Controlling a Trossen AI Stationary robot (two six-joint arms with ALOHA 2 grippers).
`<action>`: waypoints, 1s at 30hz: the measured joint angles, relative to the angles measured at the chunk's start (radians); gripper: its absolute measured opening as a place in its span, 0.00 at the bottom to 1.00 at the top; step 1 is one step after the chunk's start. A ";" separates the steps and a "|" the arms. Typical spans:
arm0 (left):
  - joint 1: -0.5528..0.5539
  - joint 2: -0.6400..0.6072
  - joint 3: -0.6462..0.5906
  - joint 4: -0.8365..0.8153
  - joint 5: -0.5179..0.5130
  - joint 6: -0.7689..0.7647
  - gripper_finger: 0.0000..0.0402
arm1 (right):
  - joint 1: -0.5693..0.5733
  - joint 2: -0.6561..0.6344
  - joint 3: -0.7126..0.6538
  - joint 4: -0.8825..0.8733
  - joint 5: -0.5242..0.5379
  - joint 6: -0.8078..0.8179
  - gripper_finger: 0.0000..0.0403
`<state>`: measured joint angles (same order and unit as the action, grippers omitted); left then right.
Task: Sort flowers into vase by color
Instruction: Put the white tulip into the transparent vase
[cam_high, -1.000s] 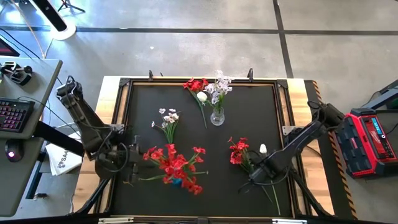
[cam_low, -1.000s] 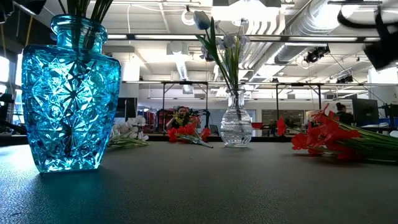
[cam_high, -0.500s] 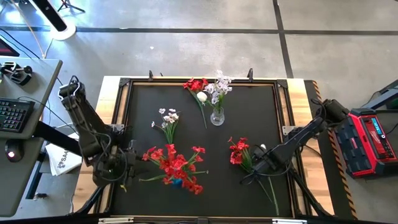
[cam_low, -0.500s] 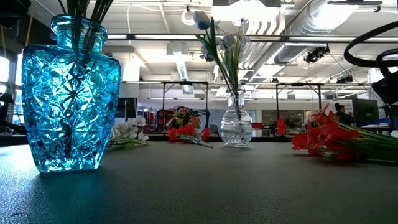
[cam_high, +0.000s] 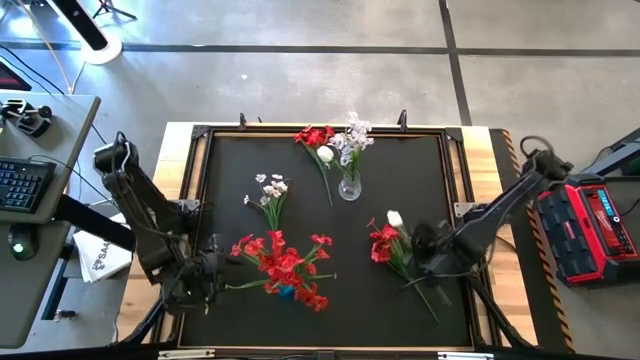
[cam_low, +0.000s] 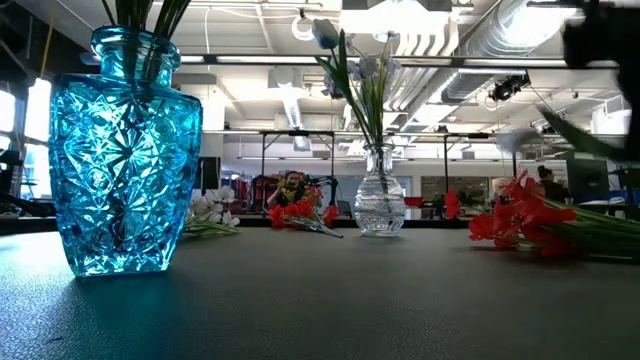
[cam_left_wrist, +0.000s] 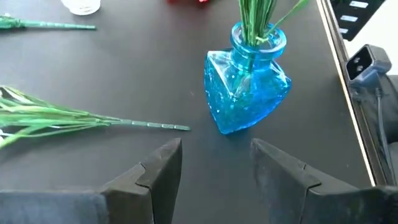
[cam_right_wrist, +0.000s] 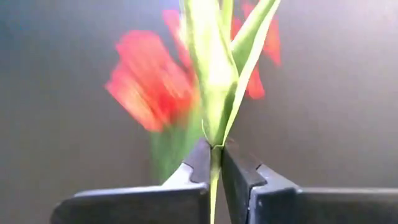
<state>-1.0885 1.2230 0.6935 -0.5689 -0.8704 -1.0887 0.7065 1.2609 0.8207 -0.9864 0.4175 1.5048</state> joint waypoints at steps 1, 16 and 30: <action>0.000 0.016 0.000 0.011 -0.002 -0.008 0.44 | 0.008 -0.025 0.023 0.006 0.088 -0.021 0.01; -0.049 0.262 -0.215 0.773 -0.081 0.020 0.44 | -0.095 -0.139 0.094 0.541 1.075 -1.062 0.00; -0.051 0.311 -0.235 0.809 -0.123 -0.085 0.44 | -0.463 -0.132 0.093 1.361 0.345 -1.900 0.00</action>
<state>-1.1393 1.5341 0.4587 0.2405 -0.9939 -1.1739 0.2434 1.1294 0.9138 0.3741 0.7622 -0.3954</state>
